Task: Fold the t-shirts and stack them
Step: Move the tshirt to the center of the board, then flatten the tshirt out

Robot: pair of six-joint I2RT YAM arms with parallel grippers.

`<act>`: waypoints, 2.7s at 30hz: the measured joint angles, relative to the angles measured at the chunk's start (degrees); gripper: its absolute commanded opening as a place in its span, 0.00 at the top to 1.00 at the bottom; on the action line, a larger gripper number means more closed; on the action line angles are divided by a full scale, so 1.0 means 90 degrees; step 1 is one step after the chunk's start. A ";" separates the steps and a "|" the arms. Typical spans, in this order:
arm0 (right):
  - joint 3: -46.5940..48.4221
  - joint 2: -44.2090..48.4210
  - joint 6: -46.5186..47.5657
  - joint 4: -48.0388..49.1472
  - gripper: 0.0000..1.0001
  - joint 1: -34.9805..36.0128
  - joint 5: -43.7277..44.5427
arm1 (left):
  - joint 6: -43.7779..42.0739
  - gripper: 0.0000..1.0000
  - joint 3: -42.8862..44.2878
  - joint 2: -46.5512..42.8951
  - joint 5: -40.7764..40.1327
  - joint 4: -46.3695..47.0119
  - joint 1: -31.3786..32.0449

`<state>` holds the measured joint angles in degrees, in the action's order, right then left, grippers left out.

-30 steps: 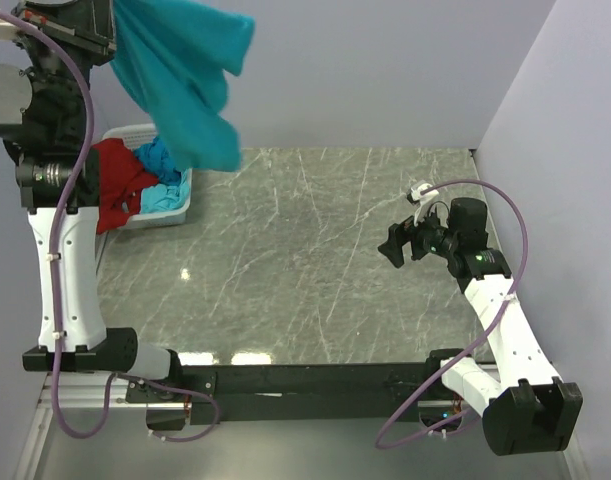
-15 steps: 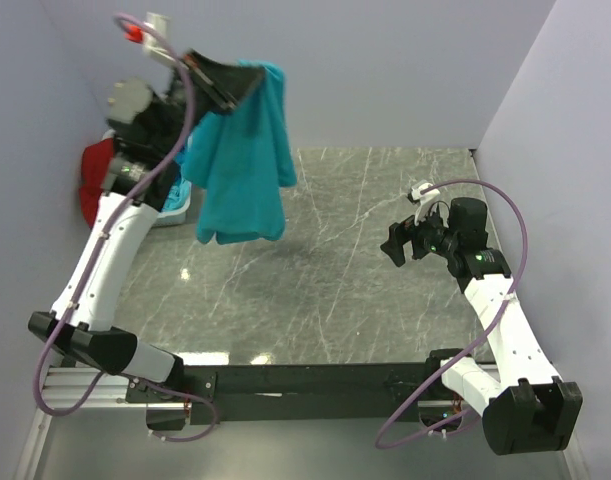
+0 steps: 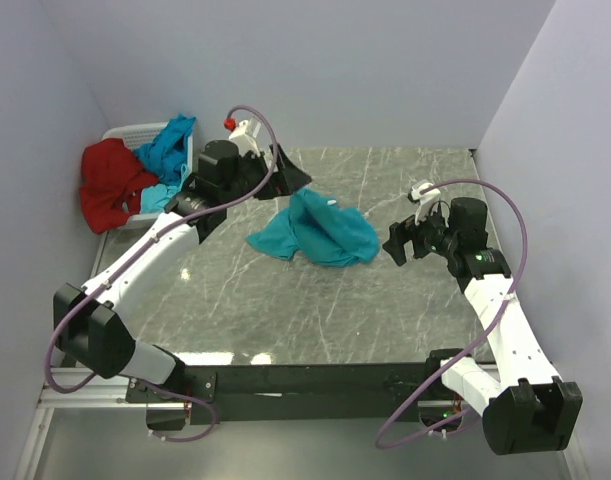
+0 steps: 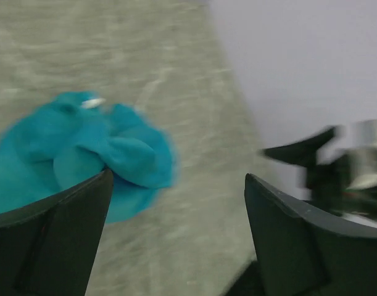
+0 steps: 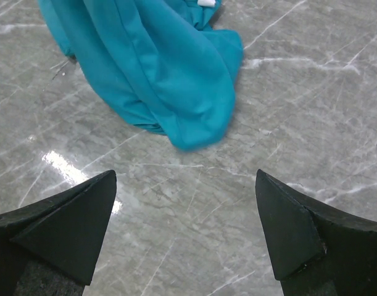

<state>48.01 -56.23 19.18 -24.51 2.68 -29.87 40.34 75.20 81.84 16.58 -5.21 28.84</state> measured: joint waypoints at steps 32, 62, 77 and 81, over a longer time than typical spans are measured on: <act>0.2025 -0.4367 0.1333 -0.0525 0.32 0.1989 0.1224 | -0.3764 0.10 -0.2987 -0.2579 -0.2994 -0.1275 -0.0027; 0.1919 -0.2409 0.1073 -0.0605 1.00 -0.0877 0.1503 | -0.3672 0.14 -0.2863 -0.1209 -0.2074 -0.1246 -0.0027; 0.1511 -0.2521 0.1069 -0.0707 1.00 -0.1054 0.0709 | -0.3150 0.34 0.0486 0.3045 -0.0879 -0.1511 0.0114; 0.1511 -0.2521 0.1069 -0.0743 1.00 -0.1054 0.0495 | -0.3038 0.39 0.1105 0.3976 -0.0862 -0.1790 0.0114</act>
<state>61.60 -78.91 28.80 -31.20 -6.81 -25.41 12.99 85.14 117.62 8.82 -21.32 29.87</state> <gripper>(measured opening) 0.011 0.629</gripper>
